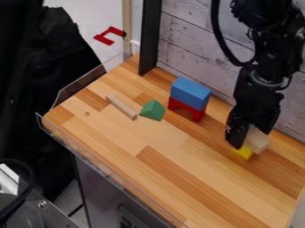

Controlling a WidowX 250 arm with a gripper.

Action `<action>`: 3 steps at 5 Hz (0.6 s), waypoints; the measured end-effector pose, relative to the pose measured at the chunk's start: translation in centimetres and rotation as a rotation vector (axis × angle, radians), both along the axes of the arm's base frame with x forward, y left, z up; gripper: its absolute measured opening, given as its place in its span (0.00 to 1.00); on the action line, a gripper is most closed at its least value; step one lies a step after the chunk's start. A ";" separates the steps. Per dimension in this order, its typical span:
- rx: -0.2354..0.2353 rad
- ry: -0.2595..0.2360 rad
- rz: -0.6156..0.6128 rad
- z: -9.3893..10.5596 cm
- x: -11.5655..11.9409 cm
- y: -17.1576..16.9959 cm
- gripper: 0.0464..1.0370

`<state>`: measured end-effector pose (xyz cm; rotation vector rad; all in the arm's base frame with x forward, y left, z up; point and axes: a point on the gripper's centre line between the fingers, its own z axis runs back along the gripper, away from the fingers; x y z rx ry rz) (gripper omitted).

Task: Move the rectangular block ontop of the blue block

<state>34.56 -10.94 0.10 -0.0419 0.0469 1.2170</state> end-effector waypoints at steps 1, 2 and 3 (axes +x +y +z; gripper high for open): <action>-0.005 0.005 0.013 -0.1 0.2 0.2 0.65; -0.015 0.002 0.001 0.1 0.5 0.4 0.50; -0.025 0.004 -0.014 0.4 0.7 0.3 0.50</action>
